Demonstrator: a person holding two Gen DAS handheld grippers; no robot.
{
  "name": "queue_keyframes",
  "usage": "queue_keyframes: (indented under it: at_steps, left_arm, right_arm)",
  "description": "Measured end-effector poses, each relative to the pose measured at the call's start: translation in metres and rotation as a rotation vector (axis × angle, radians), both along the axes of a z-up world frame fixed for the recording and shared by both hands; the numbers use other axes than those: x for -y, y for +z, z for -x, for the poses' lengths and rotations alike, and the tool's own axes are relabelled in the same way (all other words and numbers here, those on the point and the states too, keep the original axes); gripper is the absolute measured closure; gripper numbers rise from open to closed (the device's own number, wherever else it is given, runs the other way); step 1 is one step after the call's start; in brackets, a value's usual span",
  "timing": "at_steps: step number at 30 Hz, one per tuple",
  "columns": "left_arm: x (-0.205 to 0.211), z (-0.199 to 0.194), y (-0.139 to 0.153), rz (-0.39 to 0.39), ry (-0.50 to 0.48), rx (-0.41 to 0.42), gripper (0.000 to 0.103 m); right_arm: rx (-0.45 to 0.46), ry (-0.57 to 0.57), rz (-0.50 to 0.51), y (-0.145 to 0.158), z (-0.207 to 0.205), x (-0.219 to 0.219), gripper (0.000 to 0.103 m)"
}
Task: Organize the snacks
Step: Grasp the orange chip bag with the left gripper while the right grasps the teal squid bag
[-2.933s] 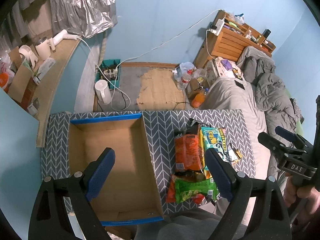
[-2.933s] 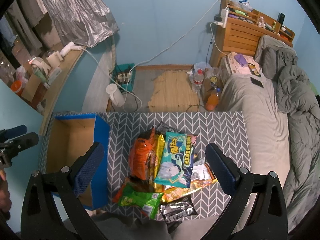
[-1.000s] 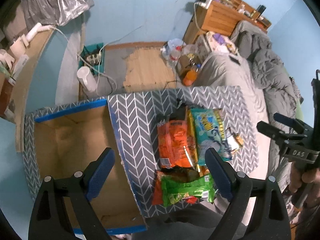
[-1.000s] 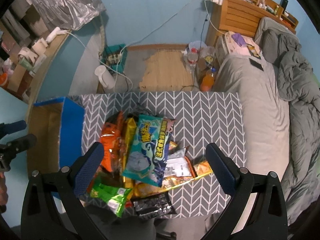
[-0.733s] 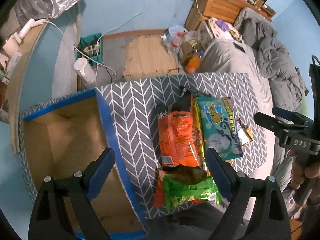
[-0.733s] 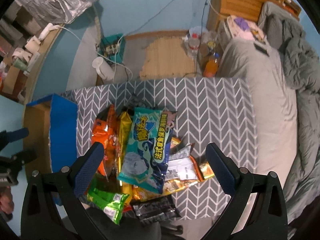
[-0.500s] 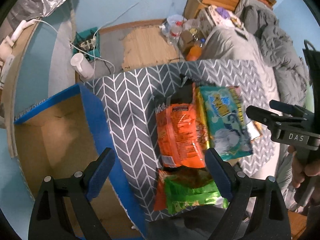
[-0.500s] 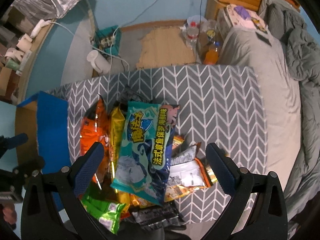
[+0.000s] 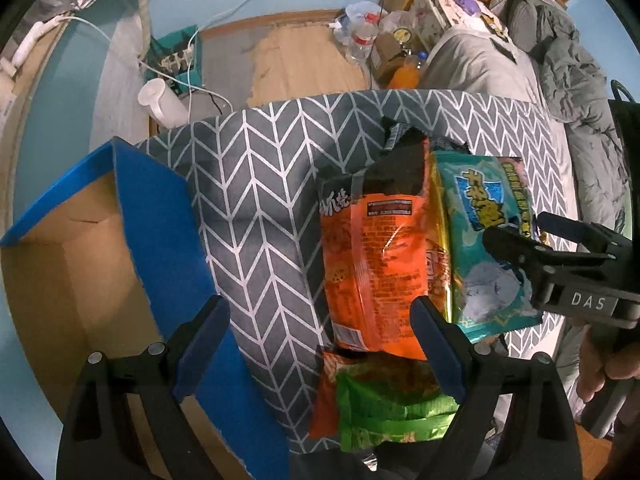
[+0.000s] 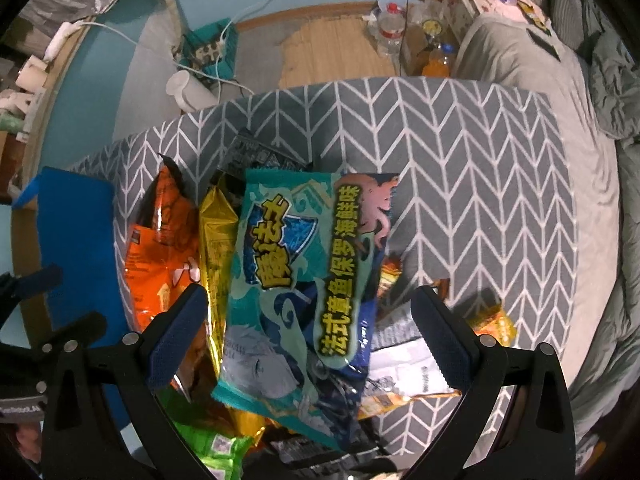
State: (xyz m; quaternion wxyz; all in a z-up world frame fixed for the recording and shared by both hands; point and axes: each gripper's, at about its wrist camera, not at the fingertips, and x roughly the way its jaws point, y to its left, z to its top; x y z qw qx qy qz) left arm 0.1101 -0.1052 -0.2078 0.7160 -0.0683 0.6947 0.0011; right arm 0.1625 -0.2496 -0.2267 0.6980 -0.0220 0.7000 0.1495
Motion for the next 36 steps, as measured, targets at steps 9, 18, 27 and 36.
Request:
queue_keyframes:
  at_steps: [9,18,27,36]
  left_arm:
    - [-0.001,-0.009,-0.015,-0.005,0.007,-0.041,0.010]
    - [0.002,-0.020,-0.022,0.064,0.060,-0.072,0.011]
    - [0.018,-0.034,-0.052,0.061,0.057,-0.113,0.010]
    - [0.020,-0.032,-0.061,0.084,0.033,-0.097,0.047]
  right_arm:
    - [-0.041,0.020,0.006,-0.023,0.002,-0.005,0.014]
    - [-0.046,0.005,-0.067,-0.026,-0.001,0.005,0.038]
    - [-0.015,-0.001,-0.155,-0.008,-0.003,0.027,0.063]
    - [-0.014,0.031,-0.233,0.011,0.007,0.036,0.080]
